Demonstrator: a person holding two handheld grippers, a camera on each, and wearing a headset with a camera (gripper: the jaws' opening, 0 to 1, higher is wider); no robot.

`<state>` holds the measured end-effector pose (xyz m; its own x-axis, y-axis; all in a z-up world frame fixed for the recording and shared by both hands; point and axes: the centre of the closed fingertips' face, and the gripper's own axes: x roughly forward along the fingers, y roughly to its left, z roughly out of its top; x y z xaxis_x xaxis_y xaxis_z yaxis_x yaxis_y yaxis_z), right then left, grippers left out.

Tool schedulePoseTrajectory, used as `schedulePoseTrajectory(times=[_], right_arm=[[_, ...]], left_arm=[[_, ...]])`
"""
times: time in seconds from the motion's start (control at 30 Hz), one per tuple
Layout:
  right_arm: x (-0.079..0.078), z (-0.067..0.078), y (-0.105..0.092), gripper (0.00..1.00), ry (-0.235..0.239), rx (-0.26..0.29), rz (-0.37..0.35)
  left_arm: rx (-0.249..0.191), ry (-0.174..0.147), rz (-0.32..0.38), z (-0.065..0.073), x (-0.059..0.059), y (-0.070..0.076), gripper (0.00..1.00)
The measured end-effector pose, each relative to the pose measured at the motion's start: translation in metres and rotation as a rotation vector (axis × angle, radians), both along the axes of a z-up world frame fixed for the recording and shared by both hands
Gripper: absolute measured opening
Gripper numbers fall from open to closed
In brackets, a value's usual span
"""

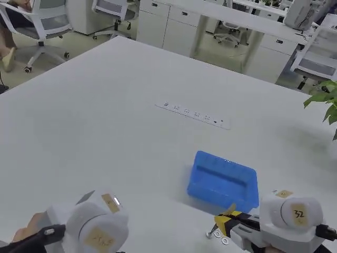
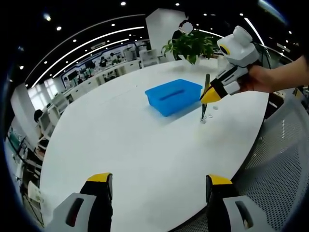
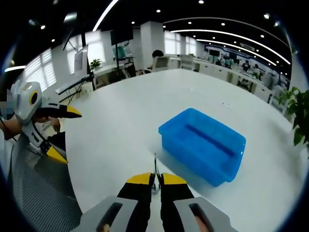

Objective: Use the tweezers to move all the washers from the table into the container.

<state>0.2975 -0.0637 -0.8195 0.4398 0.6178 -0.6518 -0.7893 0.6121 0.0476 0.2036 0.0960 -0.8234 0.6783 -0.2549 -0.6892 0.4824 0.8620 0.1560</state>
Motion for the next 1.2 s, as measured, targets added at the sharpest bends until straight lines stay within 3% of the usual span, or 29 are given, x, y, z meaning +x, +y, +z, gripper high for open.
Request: schedulePoseTrajectory(times=[0.23,0.33,0.77,1.2], right_arm=[[-0.001,0.007,0.0,0.02,-0.002,0.01,0.001],[-0.001,0.011,0.0,0.02,-0.002,0.008,0.008],[0.006,0.026,0.004,0.02,-0.038,-0.013,0.051],[0.023,0.048,0.01,0.02,-0.082,-0.015,0.073]], left_arm=[[-0.005,0.001,-0.003,0.0,0.0,-0.001,0.81],[-0.015,-0.022,-0.001,0.005,0.001,-0.001,0.8],[-0.021,-0.023,0.0,0.005,0.002,-0.002,0.81],[-0.02,-0.017,-0.013,0.004,0.001,-0.003,0.82]])
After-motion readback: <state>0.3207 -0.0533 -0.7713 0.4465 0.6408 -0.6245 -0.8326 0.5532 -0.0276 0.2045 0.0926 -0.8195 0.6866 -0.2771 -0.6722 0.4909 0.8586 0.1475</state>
